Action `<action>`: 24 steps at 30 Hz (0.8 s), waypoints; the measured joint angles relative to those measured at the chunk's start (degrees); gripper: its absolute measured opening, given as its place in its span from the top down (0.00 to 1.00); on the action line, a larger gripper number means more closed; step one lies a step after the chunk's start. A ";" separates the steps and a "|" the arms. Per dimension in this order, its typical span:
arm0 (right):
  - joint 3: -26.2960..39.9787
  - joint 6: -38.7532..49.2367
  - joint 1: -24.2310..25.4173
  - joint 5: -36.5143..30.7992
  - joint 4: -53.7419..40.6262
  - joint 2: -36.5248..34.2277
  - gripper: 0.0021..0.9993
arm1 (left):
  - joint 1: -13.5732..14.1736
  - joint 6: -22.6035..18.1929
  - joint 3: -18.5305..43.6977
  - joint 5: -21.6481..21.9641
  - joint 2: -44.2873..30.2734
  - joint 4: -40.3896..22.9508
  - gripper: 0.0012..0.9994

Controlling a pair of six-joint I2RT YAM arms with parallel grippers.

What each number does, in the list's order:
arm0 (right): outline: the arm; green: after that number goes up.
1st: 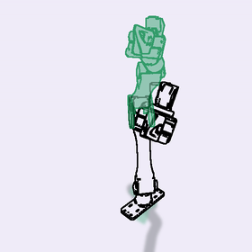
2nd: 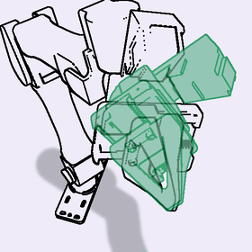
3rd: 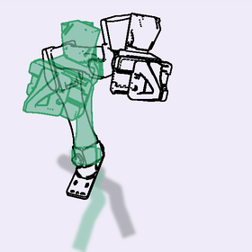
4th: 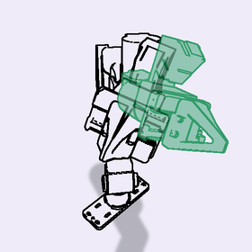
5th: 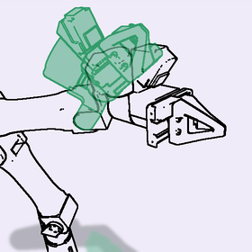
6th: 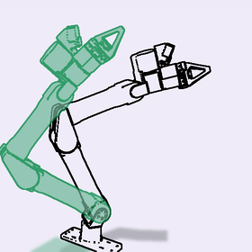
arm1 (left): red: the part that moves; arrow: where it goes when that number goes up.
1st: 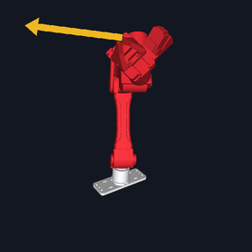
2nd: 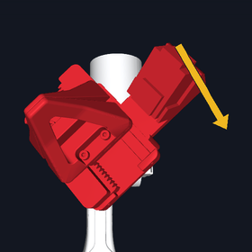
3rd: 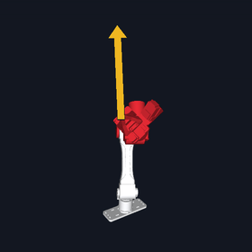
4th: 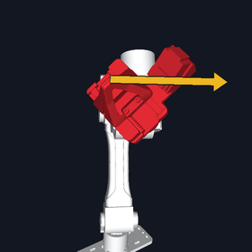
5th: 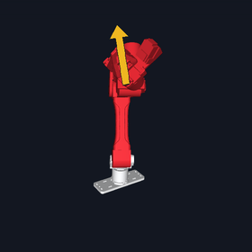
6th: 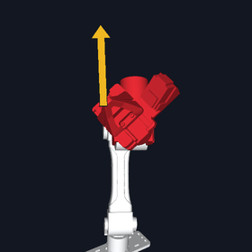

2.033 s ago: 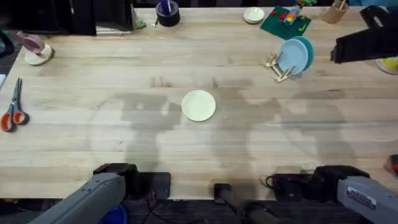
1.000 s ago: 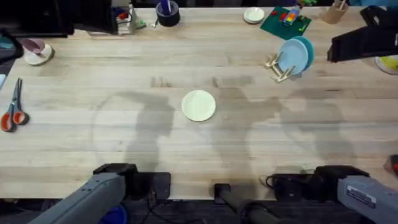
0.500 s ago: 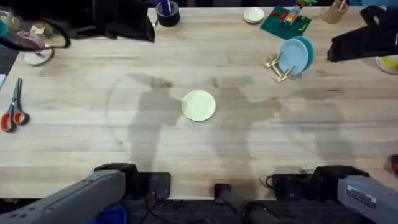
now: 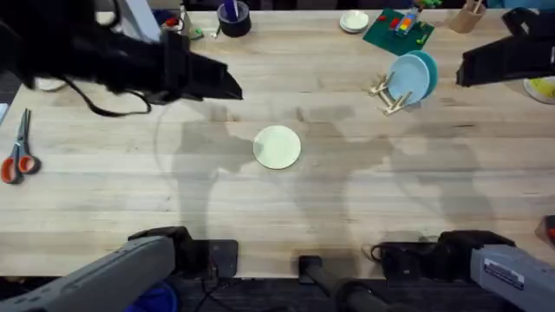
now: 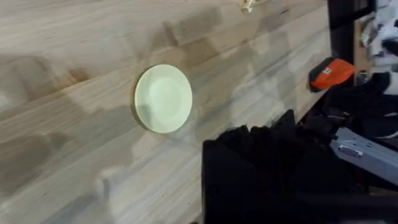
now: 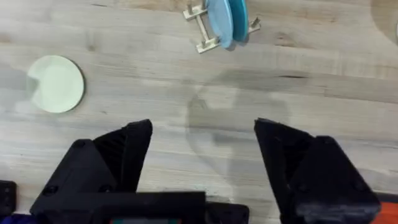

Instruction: Pick up the plates from the table one by one and place each into a slot on the dish rack.

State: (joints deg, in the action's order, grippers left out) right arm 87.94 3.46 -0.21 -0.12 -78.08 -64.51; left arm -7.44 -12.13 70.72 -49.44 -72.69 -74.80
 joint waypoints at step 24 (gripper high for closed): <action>0.00 -0.02 0.00 0.00 0.04 0.00 0.01 | 0.00 -1.01 -19.22 -10.65 -8.87 14.45 0.96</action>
State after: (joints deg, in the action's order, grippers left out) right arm 87.94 3.44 -0.21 -0.12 -78.04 -64.51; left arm -7.44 -13.13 51.51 -60.10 -81.56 -60.36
